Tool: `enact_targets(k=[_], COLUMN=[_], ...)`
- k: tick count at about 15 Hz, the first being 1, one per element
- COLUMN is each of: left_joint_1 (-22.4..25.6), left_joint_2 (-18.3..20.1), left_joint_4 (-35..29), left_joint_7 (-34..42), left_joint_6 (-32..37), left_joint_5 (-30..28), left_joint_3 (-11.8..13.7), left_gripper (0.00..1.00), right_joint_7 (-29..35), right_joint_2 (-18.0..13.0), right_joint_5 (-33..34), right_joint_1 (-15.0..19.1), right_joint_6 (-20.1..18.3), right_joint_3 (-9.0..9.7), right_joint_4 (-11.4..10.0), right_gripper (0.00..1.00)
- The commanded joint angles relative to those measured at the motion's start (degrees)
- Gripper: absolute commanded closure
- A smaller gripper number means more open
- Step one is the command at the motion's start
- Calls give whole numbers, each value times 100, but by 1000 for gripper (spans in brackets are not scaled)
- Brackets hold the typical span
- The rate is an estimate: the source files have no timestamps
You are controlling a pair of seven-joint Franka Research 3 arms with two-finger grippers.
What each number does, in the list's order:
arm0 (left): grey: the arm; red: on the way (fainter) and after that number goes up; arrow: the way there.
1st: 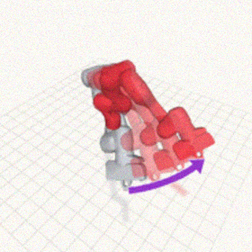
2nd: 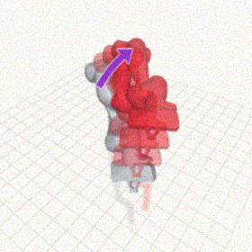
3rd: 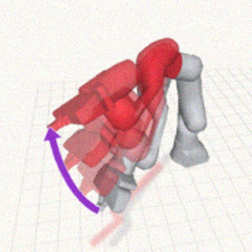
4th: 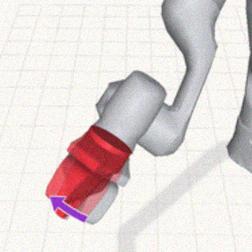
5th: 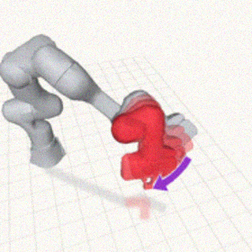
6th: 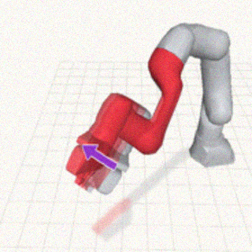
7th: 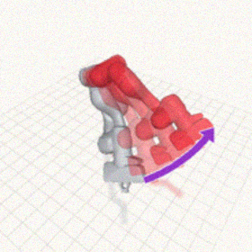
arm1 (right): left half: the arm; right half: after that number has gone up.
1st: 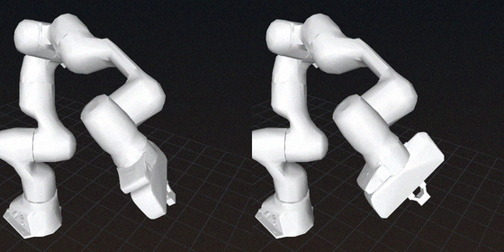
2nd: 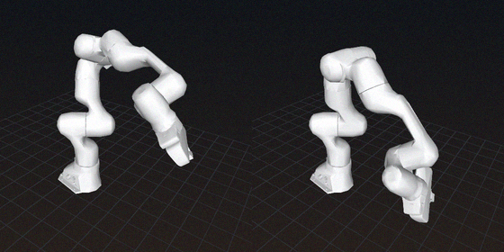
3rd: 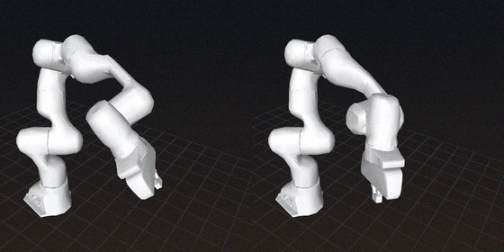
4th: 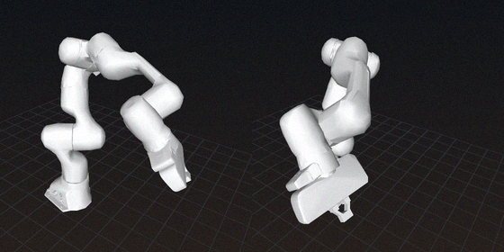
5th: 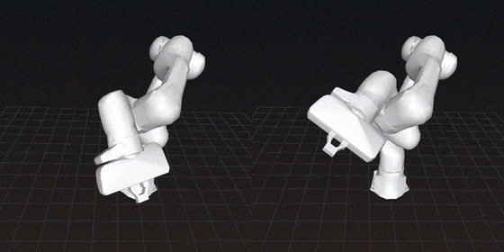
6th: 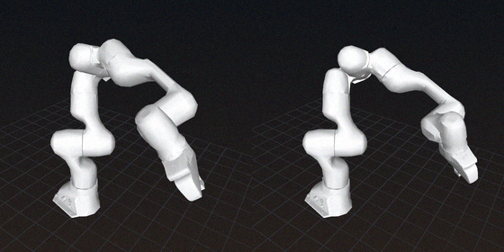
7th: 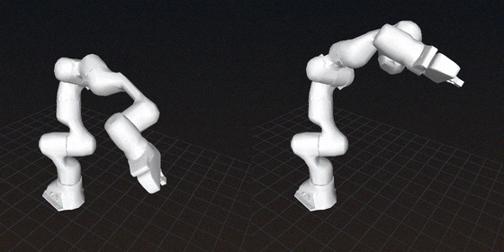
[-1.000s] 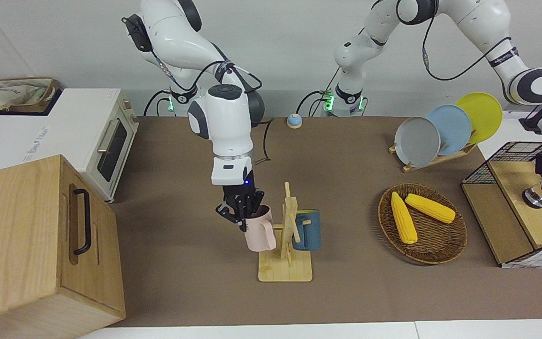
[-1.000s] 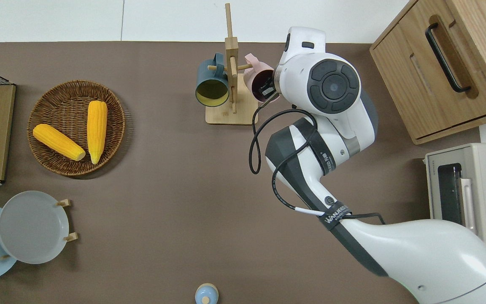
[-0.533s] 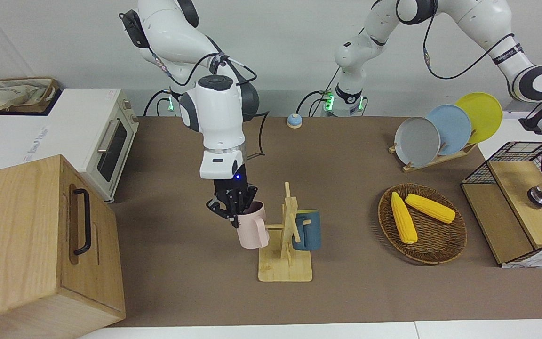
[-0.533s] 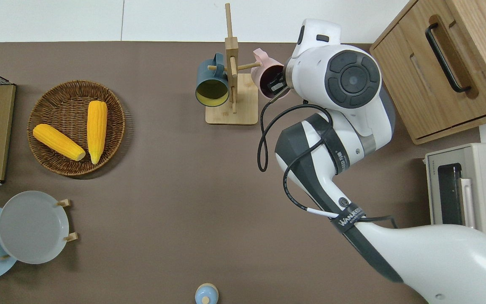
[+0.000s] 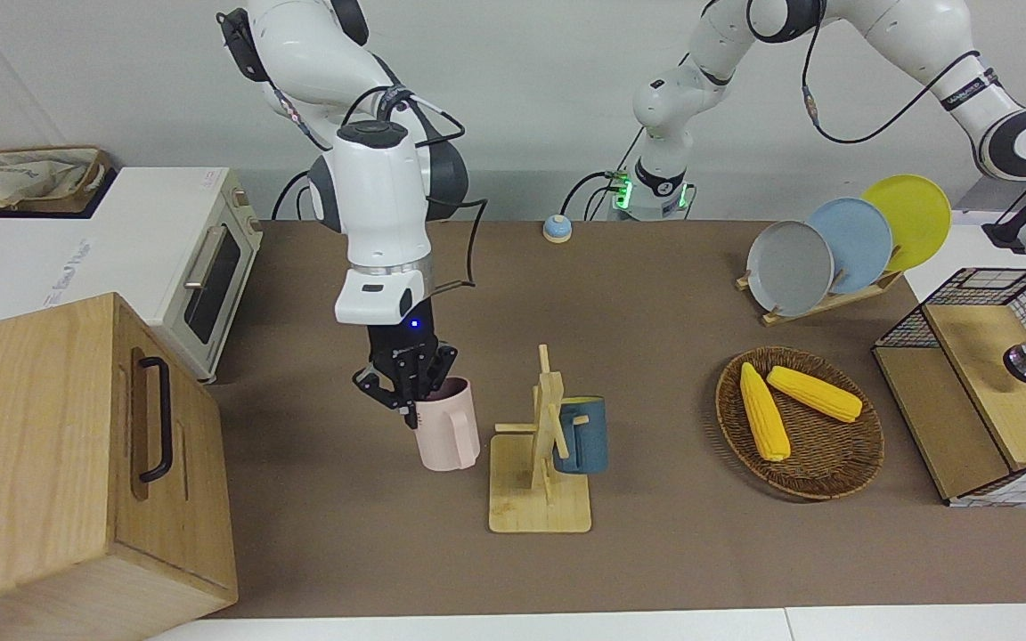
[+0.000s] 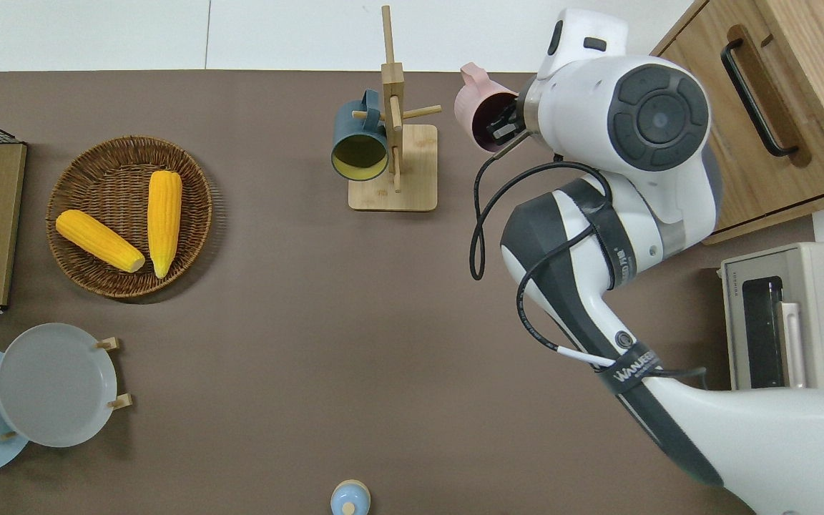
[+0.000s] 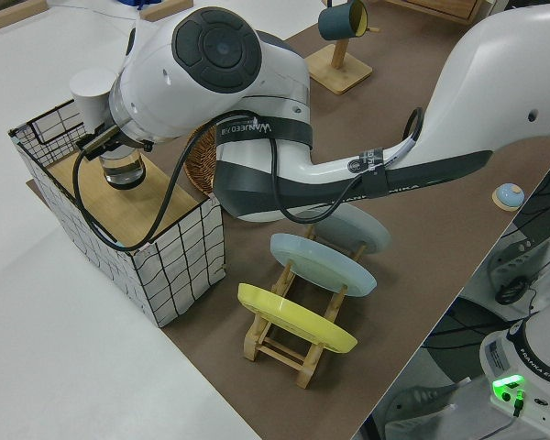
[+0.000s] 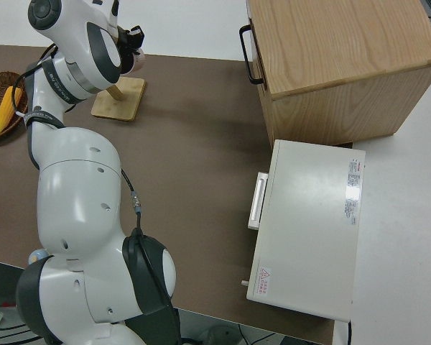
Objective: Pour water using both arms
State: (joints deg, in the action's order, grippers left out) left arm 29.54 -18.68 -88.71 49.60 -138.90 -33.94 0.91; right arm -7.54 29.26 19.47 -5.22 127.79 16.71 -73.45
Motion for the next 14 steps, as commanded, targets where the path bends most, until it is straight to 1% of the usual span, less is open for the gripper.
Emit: enact_targets(k=[1, 3, 5, 6, 8, 10, 12, 13, 14], left_joint_1=[-27, -36, -62, -62, -62, -71, -62, -62, -62], left_joint_2=[303, 312, 312, 312, 339, 444, 549, 585, 681], left_joint_4=[82, 283, 486, 582, 645, 645, 645, 645, 636], left_joint_7=[-459, -748, -1065, -1153, -1259, -1295, -1295, -1304, -1339], left_joint_6=[362, 626, 881, 1004, 1189, 1251, 1365, 1435, 1523], left_joint_5=[431, 738, 993, 1099, 1214, 1223, 1232, 1258, 1276], left_joint_3=[41, 33, 32, 32, 41, 32, 32, 41, 41], left_gripper=[1000, 1000, 1000, 1000, 1000, 1000, 1000, 1000, 1000], right_joint_7=[-370, -493, -660, -695, -670, -582, -346, -162, -38], right_joint_2=[-202, -272, -324, -351, -465, -623, -842, -956, -984], right_joint_5=[-119, -110, -110, -118, -136, -197, -670, -881, -927], right_joint_1=[214, 301, 302, 302, 311, 311, 302, 302, 302], right_joint_6=[-210, -289, -307, -333, -508, -833, -1158, -1412, -1658], right_joint_3=[52, 26, -237, -299, -378, -457, -641, -721, -756], right_joint_4=[-161, -205, -214, -214, -327, -459, -643, -705, -706], right_gripper=[978, 978, 978, 978, 978, 978, 978, 978, 978])
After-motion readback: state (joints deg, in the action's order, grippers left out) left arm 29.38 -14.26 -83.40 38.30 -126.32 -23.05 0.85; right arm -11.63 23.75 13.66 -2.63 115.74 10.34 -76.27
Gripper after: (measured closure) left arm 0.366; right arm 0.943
